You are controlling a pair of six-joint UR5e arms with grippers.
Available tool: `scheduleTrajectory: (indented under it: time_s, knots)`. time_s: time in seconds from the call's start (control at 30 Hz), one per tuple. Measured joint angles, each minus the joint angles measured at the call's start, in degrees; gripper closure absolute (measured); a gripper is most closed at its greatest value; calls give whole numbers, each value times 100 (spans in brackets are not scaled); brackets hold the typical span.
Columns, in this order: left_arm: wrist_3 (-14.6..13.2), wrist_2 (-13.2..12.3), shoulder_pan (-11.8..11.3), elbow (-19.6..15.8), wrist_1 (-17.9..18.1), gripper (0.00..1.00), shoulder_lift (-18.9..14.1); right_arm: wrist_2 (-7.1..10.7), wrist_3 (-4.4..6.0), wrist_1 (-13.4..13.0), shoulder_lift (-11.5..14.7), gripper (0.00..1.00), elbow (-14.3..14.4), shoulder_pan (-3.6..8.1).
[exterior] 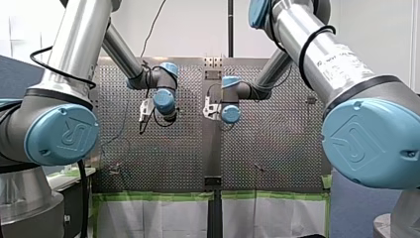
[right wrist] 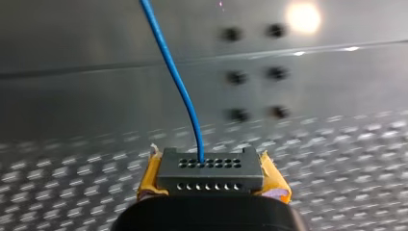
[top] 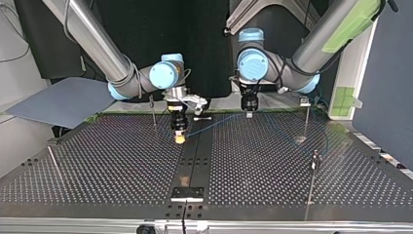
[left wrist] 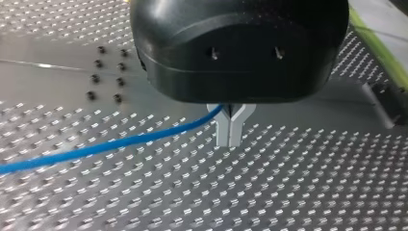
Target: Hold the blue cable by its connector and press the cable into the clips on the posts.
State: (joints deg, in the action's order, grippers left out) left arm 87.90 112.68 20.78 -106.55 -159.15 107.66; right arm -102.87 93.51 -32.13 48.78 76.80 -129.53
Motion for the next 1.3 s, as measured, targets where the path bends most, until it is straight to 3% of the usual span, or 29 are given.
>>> scheduleTrajectory:
  time_s: [0.27, 0.4, 0.67, 0.97, 1.13, 1.3]
  knots:
    - [-42, 40, 254, -366, 366, 100, 322, -60, 76, -384, -208, 100, 384, -21]
    - [-47, 188, 449, -506, 569, 100, 525, -90, 86, -606, -258, 100, 608, -27]
    - [-37, 518, 788, -422, 910, 100, 865, -102, 84, -954, -495, 100, 1019, -48]
    - [-13, 743, 1050, -272, 1359, 100, 1312, -35, 99, -1197, -529, 100, 1448, -123]
    - [-10, 757, 1089, -211, 1600, 100, 1553, -109, 253, -1212, -536, 100, 1676, -142]
    - [-16, 762, 1103, -196, 1808, 100, 1763, -297, 398, -1235, -540, 100, 1910, -83]
